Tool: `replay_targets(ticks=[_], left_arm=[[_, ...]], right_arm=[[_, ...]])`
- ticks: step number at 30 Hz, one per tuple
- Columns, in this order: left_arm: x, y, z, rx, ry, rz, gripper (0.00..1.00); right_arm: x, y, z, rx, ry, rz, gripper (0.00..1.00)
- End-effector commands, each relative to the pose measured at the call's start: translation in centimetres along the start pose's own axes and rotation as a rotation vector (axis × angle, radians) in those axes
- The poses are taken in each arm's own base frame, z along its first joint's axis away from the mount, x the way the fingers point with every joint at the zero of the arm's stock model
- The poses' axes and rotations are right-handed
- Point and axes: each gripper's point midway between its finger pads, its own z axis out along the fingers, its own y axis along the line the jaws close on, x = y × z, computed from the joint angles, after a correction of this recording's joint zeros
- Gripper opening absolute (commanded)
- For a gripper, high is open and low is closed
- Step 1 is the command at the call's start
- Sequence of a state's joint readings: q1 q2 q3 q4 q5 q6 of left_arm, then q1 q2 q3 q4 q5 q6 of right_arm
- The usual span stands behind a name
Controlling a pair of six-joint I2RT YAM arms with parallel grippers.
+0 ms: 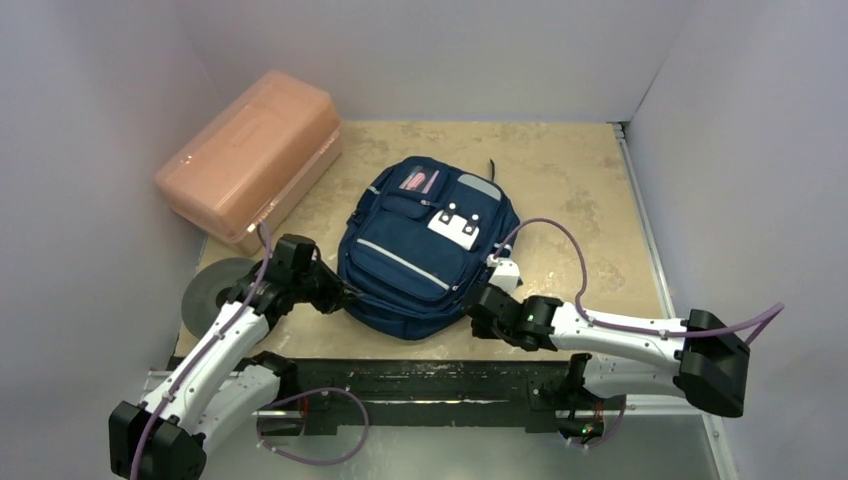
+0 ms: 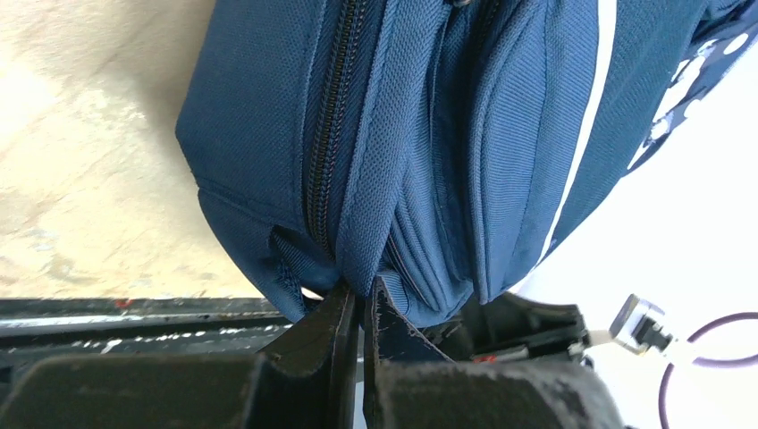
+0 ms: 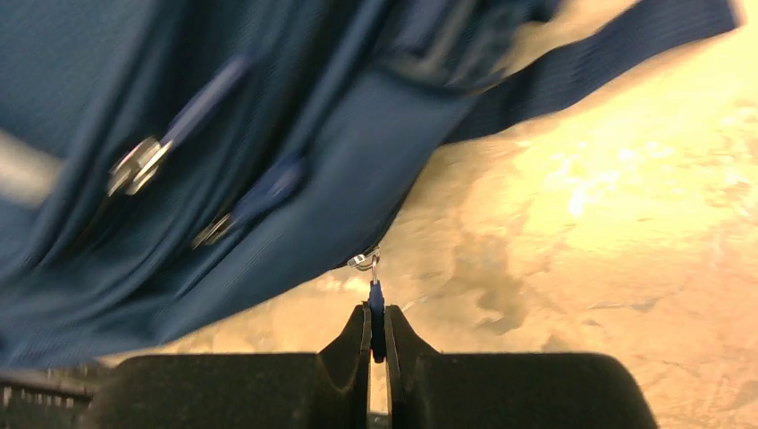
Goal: Pack the student bag
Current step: Zip the student bag at the center of the board, then reset both arms
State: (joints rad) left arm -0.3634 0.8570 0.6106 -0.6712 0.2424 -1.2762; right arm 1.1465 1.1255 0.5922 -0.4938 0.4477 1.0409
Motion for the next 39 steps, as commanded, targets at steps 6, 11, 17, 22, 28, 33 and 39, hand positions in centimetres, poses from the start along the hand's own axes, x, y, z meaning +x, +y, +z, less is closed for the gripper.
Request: replay_targets(ticks=[6,11,17,22,28,33,39], left_arm=[[-1.2,-0.7,-3.2,0.02,-0.072,0.089,0.0],[-0.6,-0.4,-3.0,0.018,-0.041,0.089,0.0],[0.6,-0.2,-3.0,0.049,0.018,0.12,0.03],[0.7,-0.5,-6.0,0.067,-0.025,0.218,0.72],[-0.3,-4.9,-13.5,0.317,-0.251,0.461,0.76],[-1.2,-9.4,-23.2,0.514,-0.528,0.653,0.75],[-2.5,-10.5,-31.4,0.55,-0.812,0.771,0.74]], right_arm=[[-4.5,-7.5,3.7,0.291,-0.072,0.252,0.0],[-8.3,-10.7,5.9,0.406,-0.16,0.277,0.0],[-10.2,-10.0,4.0,0.391,-0.157,0.199,0.29],[-11.3,-8.0,-2.7,0.177,-0.193,0.177,0.87],[-19.5,-4.9,-14.4,-0.12,-0.56,0.172,0.99],[-26.3,-5.3,-24.3,-0.084,-0.795,0.099,0.99],[-29.9,-6.5,-33.4,-0.104,-1.007,0.141,0.99]])
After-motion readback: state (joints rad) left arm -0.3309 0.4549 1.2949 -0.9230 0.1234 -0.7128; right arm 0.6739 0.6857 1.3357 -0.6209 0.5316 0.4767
